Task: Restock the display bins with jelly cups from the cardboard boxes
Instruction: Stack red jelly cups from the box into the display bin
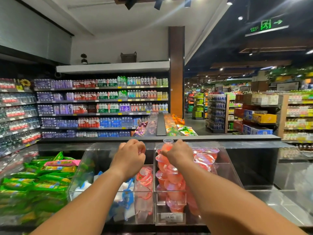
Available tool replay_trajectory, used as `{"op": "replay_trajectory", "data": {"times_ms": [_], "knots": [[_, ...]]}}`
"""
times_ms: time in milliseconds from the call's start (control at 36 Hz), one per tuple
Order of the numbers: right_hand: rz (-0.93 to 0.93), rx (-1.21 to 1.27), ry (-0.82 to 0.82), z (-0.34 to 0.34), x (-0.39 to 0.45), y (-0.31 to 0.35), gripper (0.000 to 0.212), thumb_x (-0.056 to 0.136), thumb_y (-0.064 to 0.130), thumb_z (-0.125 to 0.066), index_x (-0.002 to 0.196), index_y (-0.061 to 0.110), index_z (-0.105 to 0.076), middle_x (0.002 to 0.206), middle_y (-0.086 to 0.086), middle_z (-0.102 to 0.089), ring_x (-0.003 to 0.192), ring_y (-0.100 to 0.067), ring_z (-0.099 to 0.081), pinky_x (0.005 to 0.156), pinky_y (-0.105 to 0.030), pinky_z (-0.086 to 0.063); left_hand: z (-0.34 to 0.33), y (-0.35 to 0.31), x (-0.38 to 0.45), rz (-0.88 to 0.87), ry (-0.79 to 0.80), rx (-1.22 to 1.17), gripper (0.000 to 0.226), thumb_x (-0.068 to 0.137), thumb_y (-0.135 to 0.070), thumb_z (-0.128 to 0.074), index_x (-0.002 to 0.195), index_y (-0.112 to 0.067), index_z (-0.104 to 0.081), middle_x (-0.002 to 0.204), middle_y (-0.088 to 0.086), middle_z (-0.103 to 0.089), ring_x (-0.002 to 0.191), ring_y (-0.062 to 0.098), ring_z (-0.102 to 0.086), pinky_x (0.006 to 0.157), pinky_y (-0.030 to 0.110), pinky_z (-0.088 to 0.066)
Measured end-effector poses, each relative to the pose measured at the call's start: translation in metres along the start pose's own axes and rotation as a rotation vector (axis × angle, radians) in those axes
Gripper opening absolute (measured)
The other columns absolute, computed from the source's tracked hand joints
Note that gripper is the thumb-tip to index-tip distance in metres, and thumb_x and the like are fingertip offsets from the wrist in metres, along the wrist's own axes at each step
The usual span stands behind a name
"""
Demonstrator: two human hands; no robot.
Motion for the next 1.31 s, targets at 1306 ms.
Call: {"op": "replay_trajectory", "data": {"times_ms": [1306], "knots": [[-0.060, -0.074, 0.042, 0.031, 0.014, -0.050, 0.055, 0.082, 0.057, -0.076, 0.108, 0.010, -0.062, 0.108, -0.008, -0.068, 0.098, -0.028, -0.065, 0.079, -0.037, -0.053, -0.014, 0.044, -0.037, -0.011, -0.036, 0.108, 0.033, 0.092, -0.032, -0.063, 0.125, -0.026, -0.061, 0.122, -0.012, -0.055, 0.117, 0.012, -0.041, 0.104, 0.028, -0.037]]}}
Point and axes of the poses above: each hand's wrist, its own x-axis towards the middle knuckle, its own z-axis out of the back of the hand, y = z × x, the point moved 3 cm from there along x, towards the middle knuckle
